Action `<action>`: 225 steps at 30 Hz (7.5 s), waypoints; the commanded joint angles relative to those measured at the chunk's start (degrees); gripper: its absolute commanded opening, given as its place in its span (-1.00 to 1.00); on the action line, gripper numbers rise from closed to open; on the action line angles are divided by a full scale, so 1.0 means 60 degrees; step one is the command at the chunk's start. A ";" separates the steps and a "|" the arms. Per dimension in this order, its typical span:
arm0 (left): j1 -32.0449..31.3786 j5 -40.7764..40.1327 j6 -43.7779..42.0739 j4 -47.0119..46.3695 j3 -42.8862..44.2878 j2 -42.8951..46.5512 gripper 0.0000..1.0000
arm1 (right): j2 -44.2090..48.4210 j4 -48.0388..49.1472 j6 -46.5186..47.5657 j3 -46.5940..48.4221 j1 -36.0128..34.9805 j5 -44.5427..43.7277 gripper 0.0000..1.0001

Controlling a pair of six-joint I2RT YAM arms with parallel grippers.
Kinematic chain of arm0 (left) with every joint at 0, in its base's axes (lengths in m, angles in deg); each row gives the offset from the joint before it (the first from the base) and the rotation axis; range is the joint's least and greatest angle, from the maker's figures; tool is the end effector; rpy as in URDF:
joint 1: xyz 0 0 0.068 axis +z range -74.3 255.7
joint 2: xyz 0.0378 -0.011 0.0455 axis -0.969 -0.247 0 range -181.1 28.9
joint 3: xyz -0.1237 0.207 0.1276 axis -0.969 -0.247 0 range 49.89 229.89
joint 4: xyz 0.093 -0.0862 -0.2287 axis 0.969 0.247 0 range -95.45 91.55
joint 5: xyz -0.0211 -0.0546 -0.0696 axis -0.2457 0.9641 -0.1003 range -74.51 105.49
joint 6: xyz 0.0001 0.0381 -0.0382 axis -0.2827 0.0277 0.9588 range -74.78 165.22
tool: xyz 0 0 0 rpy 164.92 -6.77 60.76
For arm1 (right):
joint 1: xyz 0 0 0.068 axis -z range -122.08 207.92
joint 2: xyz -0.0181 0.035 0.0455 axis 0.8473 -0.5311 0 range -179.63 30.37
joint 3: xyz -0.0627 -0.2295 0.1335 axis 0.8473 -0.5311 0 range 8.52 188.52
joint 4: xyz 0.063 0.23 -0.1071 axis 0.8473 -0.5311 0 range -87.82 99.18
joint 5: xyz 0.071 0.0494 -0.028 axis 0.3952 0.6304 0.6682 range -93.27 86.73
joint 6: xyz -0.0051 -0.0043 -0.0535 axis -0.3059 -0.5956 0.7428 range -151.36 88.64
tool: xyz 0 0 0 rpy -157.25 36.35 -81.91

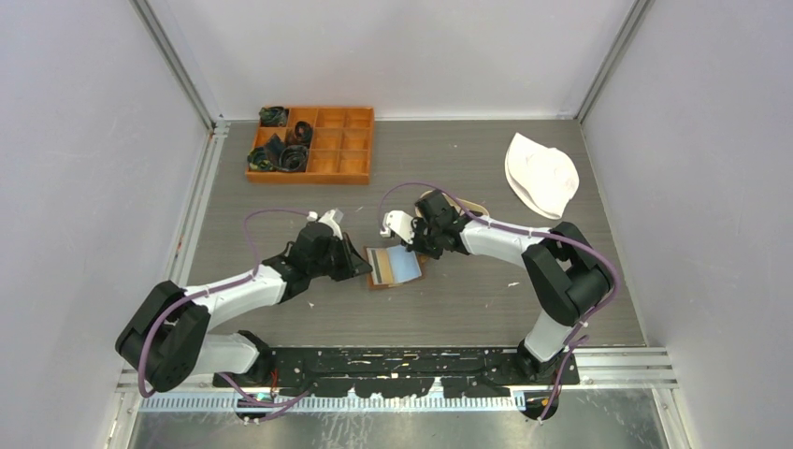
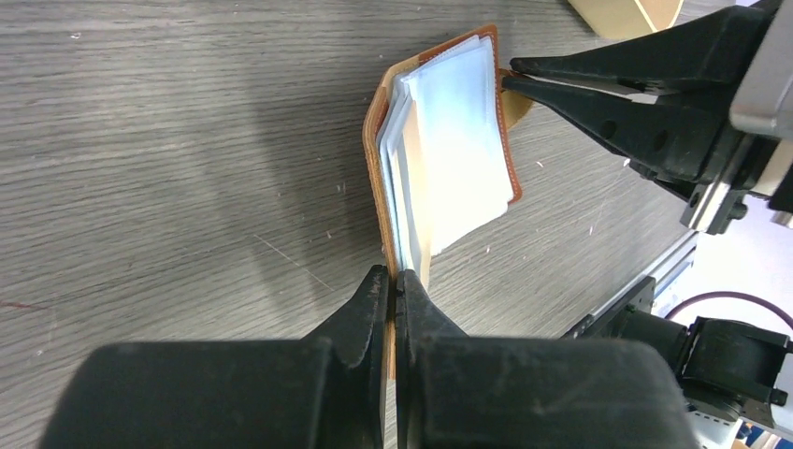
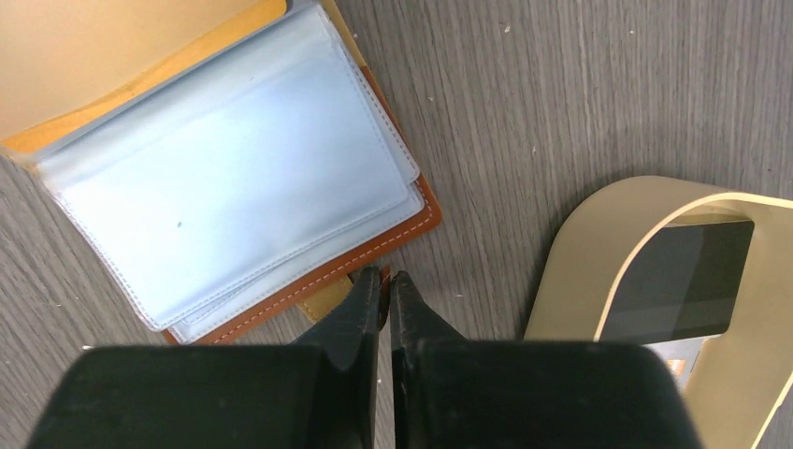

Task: Put the credit cards into the card holder
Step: Close the card holder at the center of the board.

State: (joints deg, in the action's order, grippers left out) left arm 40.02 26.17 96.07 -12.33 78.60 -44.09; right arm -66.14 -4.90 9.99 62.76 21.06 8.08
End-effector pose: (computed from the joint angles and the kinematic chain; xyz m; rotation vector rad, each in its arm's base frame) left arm 0.1965 -0.1492 0.1716 -0.2080 2.4063 -0.9814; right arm 0.2614 0.2048 0.1648 -1.6607 1.9222 0.2221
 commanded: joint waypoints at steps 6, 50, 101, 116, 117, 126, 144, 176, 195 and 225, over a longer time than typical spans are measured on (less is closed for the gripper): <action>-0.0036 0.0182 -0.0111 0.0163 0.0417 0.0358 -0.95 | 0.0325 -0.0019 -0.1904 0.0701 0.0097 0.0999 -0.98; -0.0749 0.2434 0.0153 -0.5074 0.1899 -0.3708 0.01 | -0.0555 0.0498 -0.6145 0.1185 0.1556 0.2953 -0.99; -0.0641 0.1205 -0.0448 -0.2743 0.2188 -0.5030 -0.80 | 0.1072 -0.1061 0.0829 0.0277 0.1808 0.4088 0.21; -0.0630 0.1348 -0.0374 -0.2912 0.2173 -0.5188 -0.81 | 0.0237 0.0547 -0.0254 0.0345 0.1034 0.2268 -0.26; -0.0630 0.1354 -0.0374 -0.2912 0.2186 -0.5191 -0.81 | 0.0265 0.0647 -0.0339 0.0318 0.1041 0.2187 -0.28; -0.0636 0.1370 -0.0389 -0.2868 0.2181 -0.5180 -0.81 | 0.0634 0.0981 -0.0646 0.0233 0.1035 0.1735 -0.50; -0.0635 0.1381 -0.0418 -0.2767 0.2217 -0.5139 -0.81 | 0.0772 0.0219 -0.0853 0.0609 0.1178 0.1678 -0.84; -0.0641 0.1472 -0.0418 -0.2787 0.2275 -0.5134 -0.81 | 0.0407 -0.0664 -0.0840 0.0924 0.1255 0.2713 -0.38; -0.0635 0.1500 -0.0389 -0.2837 0.2252 -0.5135 -0.81 | 0.0067 -0.0621 -0.1038 0.1053 0.0973 0.2109 -0.53; -0.0630 0.1792 -0.0257 -0.3072 0.2188 -0.5091 -0.84 | 0.0186 -0.0797 -0.1202 0.0921 0.0998 0.2945 -0.99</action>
State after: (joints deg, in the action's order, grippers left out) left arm 36.33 35.30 94.63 -32.74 92.96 -74.58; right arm -65.90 -10.24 2.75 67.16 27.66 23.82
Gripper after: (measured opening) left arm 0.083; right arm 0.029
